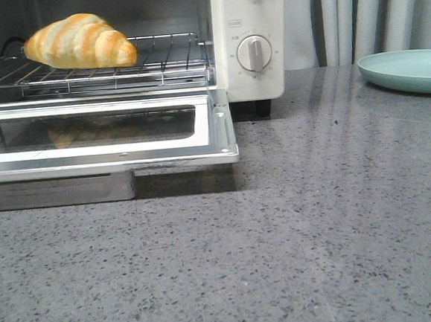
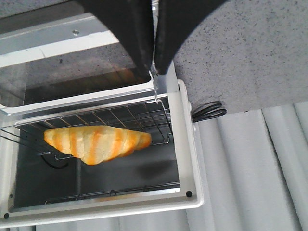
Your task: Put bread in oven
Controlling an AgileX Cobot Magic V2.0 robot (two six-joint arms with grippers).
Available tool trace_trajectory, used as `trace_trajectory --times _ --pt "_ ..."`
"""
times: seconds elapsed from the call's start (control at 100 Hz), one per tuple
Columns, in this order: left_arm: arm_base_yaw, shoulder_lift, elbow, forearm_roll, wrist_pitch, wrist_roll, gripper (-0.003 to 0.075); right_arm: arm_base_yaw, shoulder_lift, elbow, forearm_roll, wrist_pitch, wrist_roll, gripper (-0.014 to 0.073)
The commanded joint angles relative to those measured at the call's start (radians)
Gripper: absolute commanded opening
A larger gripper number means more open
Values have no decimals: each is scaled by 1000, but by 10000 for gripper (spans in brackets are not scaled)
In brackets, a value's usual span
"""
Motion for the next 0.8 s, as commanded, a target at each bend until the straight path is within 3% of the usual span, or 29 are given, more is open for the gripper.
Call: trace_trajectory --times 0.0,0.27,0.79 --pt "3 -24 6 12 -62 -60 -21 -2 28 -16 -43 -75 -3 -69" --pt "68 -91 76 15 19 -196 -21 -2 28 -16 -43 -75 -3 -69" --pt "103 -90 118 -6 87 -198 -21 -2 28 -16 -43 -75 -3 -69"
